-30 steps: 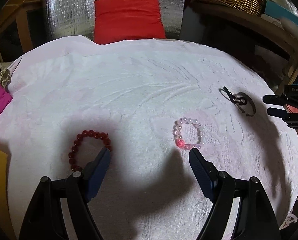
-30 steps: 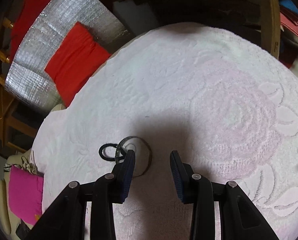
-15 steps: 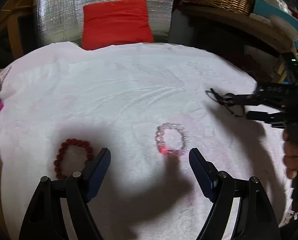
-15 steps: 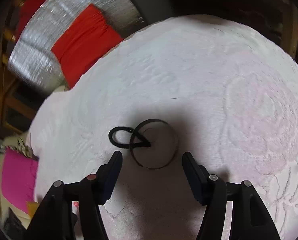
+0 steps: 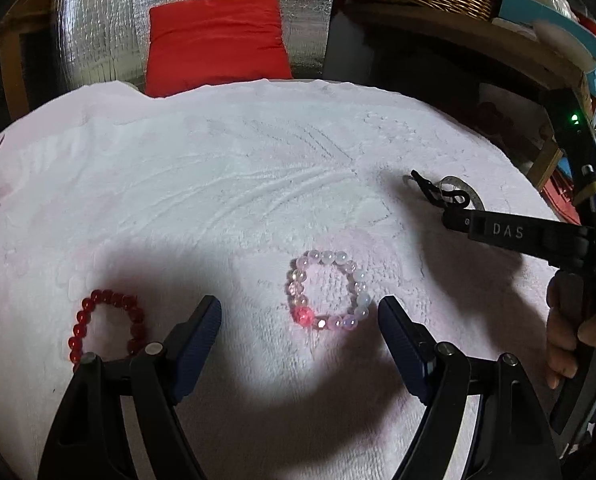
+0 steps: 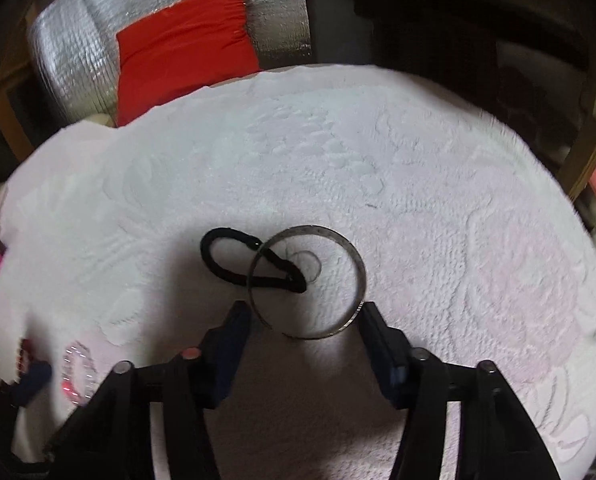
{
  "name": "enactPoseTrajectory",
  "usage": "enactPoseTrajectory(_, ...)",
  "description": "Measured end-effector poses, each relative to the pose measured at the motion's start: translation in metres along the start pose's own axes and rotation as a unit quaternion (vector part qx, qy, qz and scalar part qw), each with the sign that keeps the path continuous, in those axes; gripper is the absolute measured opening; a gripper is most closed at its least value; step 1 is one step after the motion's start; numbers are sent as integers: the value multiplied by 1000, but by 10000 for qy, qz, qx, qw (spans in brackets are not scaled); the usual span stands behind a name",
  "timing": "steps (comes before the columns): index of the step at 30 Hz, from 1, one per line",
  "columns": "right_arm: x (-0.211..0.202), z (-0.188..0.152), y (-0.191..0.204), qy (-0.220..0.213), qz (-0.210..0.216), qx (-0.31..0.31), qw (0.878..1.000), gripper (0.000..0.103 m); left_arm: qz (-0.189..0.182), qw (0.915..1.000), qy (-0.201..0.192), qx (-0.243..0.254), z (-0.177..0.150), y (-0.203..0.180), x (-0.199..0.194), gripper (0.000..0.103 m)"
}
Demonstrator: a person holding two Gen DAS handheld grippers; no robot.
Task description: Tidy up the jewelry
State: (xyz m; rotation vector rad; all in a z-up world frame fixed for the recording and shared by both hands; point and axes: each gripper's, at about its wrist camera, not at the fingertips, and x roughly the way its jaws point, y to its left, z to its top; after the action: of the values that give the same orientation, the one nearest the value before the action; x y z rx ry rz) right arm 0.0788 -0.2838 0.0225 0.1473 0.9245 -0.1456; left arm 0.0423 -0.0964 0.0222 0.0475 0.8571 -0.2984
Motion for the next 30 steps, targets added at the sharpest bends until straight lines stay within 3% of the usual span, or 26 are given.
enactPoseTrajectory(6, -6, 1, -10, -13, 185, 50, 9998, 56, -106, 9999, -63, -72, 1, 3, 1, 80)
enactPoseTrajectory(10, -17, 0, -18, 50, 285, 105, 9995, 56, -159, 9998, -104, -106, 2, 7, 0, 49)
enactPoseTrajectory(16, -27, 4, -16, 116, 415, 256, 9987, 55, -248, 9995, -46, -180, 1, 17, -5, 23)
enactPoseTrajectory(22, -39, -2, -7, 367, 733, 270, 9963, 55, -415, 9990, 93, -147, -5, 20, -12, 18)
enactPoseTrajectory(28, -52, -13, 0, 627, 1344, 281, 9885, 55, -429, 9988, 231, 94, -17, 18, -25, 18)
enactPoseTrajectory(30, -55, -17, 3, 708, 1539, 260, 9852, 40, -415, 9987, 288, 99, -20, 19, -30, 18)
